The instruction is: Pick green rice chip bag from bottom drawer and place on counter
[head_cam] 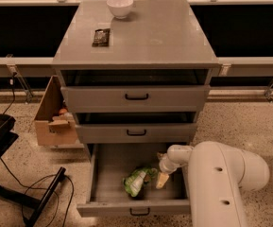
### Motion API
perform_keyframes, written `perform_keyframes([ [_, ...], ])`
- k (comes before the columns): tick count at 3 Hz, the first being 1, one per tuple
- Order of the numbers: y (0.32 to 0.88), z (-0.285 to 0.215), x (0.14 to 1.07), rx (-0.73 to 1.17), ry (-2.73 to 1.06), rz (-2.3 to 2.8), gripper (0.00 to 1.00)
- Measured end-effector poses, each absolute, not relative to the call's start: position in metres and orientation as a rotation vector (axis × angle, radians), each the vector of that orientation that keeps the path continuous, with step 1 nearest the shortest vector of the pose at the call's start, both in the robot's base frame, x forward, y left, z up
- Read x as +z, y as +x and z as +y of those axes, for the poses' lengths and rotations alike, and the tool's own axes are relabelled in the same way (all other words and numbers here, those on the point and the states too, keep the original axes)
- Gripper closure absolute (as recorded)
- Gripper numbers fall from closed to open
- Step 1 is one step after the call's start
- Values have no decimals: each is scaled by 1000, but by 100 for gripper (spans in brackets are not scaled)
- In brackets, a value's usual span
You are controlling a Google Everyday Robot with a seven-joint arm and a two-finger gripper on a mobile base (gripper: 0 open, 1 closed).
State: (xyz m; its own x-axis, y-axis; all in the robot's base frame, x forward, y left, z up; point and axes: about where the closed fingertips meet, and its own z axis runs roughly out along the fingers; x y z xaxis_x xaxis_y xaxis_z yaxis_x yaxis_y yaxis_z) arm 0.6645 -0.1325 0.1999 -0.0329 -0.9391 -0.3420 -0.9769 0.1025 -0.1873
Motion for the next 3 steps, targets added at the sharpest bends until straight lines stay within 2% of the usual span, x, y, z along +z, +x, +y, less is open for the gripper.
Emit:
perform_keyframes([
  [2,660,-85,170,223,-2007,1867,0],
  [3,659,-72,149,305,-2052,1844,14],
])
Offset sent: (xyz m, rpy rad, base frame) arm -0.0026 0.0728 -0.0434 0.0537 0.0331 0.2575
